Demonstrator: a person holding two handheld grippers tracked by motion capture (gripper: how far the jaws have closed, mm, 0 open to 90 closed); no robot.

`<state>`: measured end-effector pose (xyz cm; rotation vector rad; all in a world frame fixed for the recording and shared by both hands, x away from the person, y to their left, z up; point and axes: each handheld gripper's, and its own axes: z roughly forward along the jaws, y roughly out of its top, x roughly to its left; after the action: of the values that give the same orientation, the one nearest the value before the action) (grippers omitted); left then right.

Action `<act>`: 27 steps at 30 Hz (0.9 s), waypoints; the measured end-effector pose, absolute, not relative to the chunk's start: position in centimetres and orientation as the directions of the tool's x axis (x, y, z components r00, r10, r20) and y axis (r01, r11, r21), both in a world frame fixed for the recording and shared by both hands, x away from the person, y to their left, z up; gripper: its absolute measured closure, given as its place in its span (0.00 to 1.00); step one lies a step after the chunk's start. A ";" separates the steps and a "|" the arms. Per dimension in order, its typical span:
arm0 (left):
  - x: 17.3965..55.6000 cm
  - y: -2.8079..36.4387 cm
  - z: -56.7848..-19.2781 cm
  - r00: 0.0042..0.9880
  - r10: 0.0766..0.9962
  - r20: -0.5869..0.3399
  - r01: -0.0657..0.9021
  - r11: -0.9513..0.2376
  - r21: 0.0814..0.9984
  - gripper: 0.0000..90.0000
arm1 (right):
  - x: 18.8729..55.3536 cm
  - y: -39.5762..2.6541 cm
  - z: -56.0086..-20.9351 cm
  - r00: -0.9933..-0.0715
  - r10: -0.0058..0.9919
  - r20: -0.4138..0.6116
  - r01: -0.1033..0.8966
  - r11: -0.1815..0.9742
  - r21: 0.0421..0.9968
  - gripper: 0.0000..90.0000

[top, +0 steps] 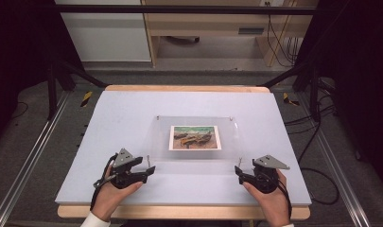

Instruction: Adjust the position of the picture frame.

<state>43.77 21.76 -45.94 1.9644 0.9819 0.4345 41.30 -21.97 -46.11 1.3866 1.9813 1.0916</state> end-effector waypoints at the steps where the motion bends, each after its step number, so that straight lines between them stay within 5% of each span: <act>1: 43.7 21.8 -45.8 0.639 0.766 -0.071 0.466 -0.313 0.828 0.28 | 40.9 -22.1 -45.9 -0.368 0.929 0.052 0.536 0.165 0.828 0.22; 6: 43.8 22.0 -45.4 0.651 0.753 -0.089 0.460 -0.299 0.836 0.15 | 40.5 -22.3 -45.5 -0.365 0.929 0.063 0.537 0.154 0.829 0.18; 14: 43.9 22.5 -44.5 0.656 0.745 -0.124 0.459 -0.264 0.848 0.12 | 40.1 -22.3 -44.5 -0.391 0.919 0.055 0.496 0.160 0.853 0.14; 27: 43.7 22.9 -43.1 0.644 0.754 -0.127 0.447 -0.236 0.863 0.15 | 40.6 -21.3 -42.8 -0.386 0.922 0.000 0.451 0.189 0.872 0.28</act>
<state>43.65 22.91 -43.13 1.8787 0.9525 0.3908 40.57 -21.31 -42.82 1.2815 1.9259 1.1285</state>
